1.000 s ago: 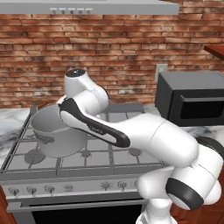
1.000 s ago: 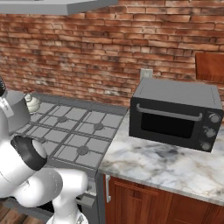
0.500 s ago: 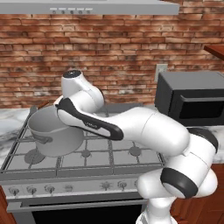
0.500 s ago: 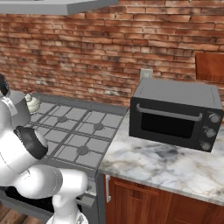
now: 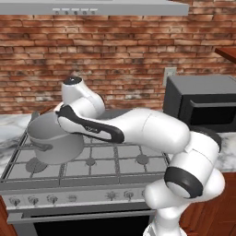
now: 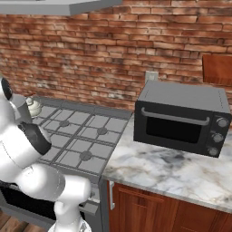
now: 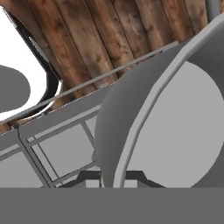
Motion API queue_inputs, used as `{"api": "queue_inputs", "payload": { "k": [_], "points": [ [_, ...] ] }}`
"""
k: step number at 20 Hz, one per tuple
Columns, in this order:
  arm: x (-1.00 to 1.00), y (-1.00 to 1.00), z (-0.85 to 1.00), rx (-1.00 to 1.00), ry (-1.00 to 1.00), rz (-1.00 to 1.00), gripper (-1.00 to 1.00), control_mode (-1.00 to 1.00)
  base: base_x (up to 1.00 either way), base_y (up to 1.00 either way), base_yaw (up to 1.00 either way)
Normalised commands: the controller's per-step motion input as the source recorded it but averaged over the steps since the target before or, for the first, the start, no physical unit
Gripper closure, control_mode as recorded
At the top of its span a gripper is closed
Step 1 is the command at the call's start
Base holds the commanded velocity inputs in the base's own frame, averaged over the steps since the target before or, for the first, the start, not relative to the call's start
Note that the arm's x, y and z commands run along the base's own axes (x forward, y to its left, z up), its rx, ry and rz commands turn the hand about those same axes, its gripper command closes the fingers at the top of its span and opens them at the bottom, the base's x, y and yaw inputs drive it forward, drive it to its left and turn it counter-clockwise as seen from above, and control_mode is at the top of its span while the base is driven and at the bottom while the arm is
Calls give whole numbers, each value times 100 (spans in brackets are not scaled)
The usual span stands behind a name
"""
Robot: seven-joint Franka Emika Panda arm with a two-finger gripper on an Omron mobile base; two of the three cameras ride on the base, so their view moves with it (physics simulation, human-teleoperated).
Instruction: Pick the kettle from the cabinet and place it on a stove burner. Then pick the pot from the counter and place it on another stove burner. Finally, turn both burners on.
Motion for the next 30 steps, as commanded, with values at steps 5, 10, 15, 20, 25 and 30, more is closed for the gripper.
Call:
{"api": "queue_inputs", "payload": {
  "k": [5,10,15,20,25,30],
  "points": [
    [32,32,-17,0,0,8,100,-100,0,0,0],
    [32,33,-17,0,0,8,100,-100,0,0,0],
    [22,36,-14,0,0,8,100,-100,0,0,0],
    [17,31,-15,0,0,6,100,-100,0,0,0],
    [2,18,-15,0,0,3,100,-100,0,0,0],
    [1,15,-17,0,0,1,100,-100,0,0,0]
  ]
}}
